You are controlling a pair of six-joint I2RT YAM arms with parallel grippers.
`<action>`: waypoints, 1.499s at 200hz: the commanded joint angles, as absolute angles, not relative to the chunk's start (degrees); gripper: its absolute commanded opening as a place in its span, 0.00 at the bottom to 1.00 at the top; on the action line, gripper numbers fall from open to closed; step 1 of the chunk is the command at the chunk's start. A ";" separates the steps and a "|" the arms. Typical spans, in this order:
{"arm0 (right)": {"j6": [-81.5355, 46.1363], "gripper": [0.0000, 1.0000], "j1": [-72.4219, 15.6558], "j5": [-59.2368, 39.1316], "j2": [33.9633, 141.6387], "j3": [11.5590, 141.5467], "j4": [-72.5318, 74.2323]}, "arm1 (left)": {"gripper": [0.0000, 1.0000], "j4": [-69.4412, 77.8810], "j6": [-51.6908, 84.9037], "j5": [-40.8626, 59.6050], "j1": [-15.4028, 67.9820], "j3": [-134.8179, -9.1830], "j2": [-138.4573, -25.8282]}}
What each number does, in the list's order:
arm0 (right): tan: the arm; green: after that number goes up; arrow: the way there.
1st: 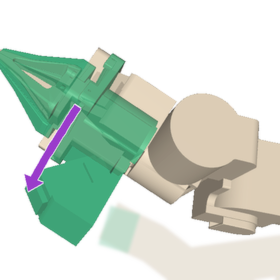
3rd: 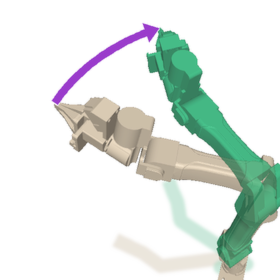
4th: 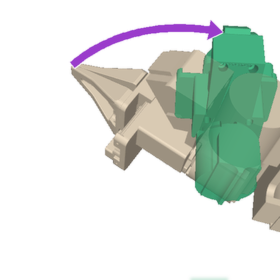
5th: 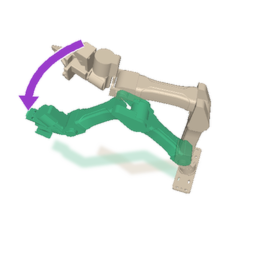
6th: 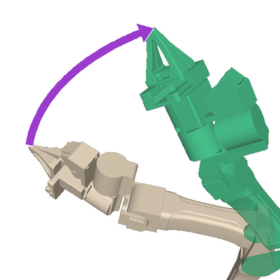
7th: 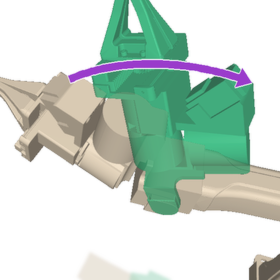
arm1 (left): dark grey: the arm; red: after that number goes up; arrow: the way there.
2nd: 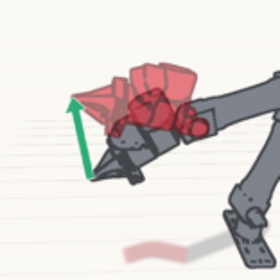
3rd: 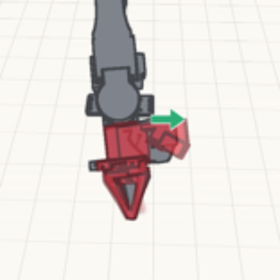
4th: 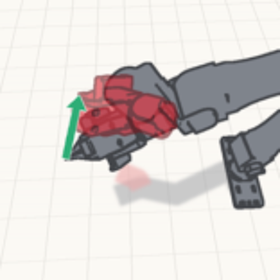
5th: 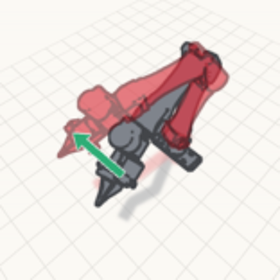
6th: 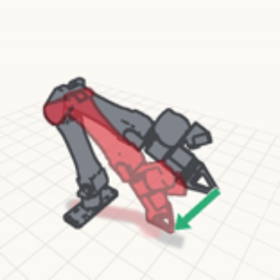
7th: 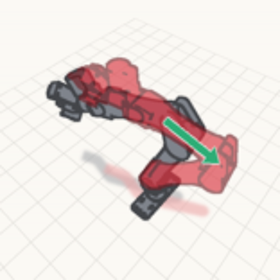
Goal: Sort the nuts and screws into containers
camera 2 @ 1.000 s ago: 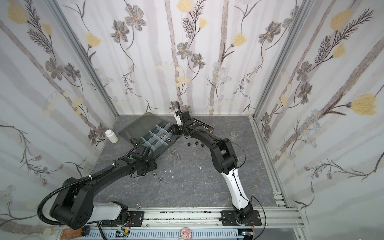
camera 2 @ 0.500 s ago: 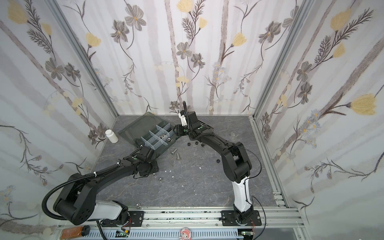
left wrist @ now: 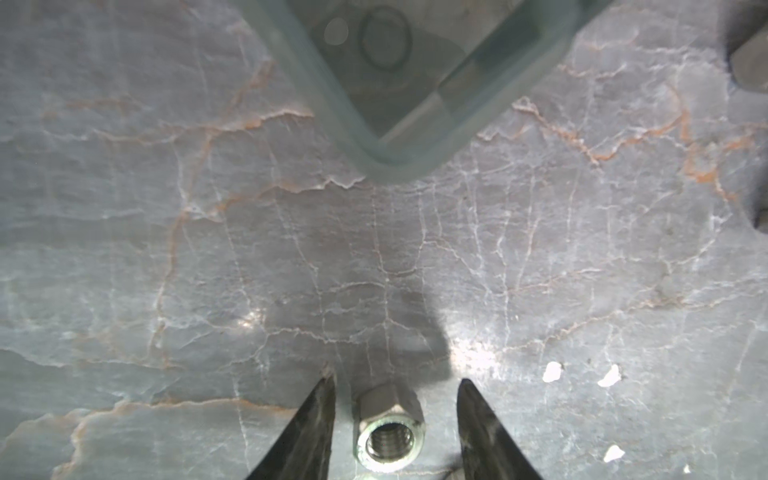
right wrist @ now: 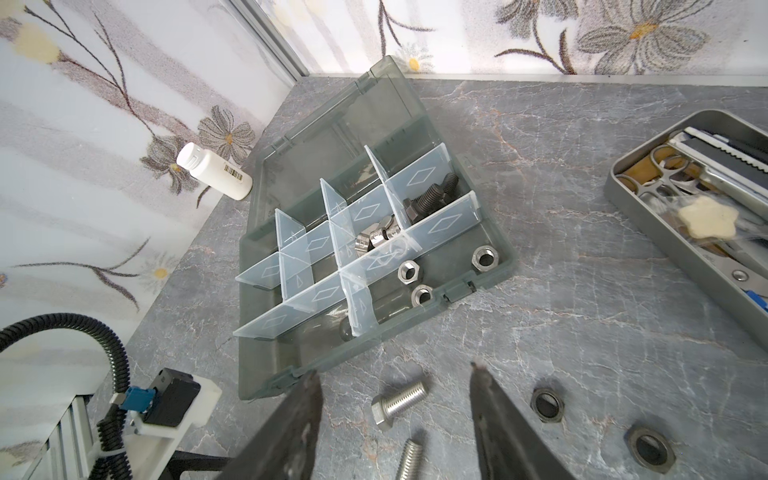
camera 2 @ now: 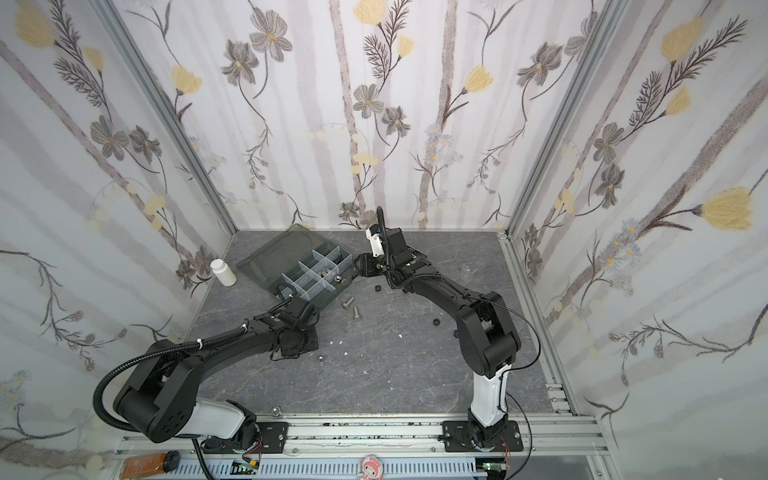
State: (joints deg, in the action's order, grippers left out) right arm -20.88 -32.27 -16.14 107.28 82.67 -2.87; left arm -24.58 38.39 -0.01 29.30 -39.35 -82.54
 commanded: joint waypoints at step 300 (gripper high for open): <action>-21.79 0.60 -29.68 -16.85 95.71 67.32 4.39 | 0.54 -33.47 40.67 -1.76 31.70 -42.06 -76.16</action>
State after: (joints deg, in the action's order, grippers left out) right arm -21.61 -29.61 -17.19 96.42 67.59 2.28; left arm -31.44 40.32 -1.28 31.44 -43.59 -77.84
